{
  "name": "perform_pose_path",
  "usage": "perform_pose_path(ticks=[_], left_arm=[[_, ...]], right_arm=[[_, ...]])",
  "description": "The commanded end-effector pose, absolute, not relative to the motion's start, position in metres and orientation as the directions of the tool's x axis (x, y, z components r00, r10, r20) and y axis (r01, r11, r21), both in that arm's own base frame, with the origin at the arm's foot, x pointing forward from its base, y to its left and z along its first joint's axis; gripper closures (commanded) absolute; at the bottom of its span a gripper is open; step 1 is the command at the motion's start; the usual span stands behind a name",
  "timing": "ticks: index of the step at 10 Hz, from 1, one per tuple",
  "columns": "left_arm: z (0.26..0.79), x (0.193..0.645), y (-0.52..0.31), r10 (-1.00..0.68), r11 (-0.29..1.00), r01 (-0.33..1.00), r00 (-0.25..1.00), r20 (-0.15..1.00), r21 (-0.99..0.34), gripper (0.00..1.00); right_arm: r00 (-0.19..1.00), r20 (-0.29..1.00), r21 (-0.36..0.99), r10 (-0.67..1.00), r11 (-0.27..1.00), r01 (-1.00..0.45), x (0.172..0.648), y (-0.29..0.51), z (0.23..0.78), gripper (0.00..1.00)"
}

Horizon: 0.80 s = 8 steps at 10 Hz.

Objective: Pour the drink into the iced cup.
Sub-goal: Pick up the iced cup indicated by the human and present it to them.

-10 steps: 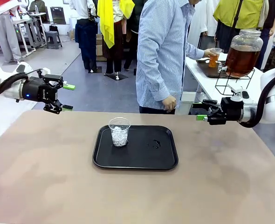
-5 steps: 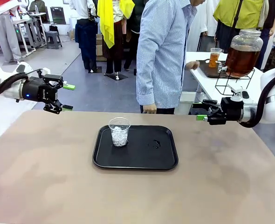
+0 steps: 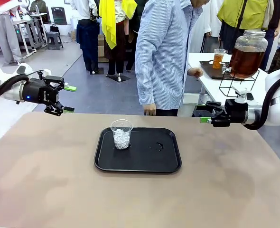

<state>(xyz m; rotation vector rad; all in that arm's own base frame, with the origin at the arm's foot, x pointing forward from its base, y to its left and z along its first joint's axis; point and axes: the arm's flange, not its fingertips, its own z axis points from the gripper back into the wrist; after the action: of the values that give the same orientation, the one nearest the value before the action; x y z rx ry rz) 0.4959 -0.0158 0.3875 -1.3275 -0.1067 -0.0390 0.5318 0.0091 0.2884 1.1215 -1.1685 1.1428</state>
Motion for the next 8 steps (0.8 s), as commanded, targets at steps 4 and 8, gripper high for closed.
perform_pose_path(ticks=[4,8], left_arm=[[0.389,0.4959,-0.0163,0.042,0.232,0.09,0.994,0.102,-0.969,0.0],[0.389,0.4959,-0.0163,0.042,0.232,0.09,0.994,0.102,-0.969,0.0]], right_arm=[[0.045,0.997,0.04,0.062,0.084,-0.996,0.534,0.0108,0.2915,0.0],[0.045,0.997,0.04,0.062,0.084,-0.996,0.534,0.0108,0.2915,0.0]])
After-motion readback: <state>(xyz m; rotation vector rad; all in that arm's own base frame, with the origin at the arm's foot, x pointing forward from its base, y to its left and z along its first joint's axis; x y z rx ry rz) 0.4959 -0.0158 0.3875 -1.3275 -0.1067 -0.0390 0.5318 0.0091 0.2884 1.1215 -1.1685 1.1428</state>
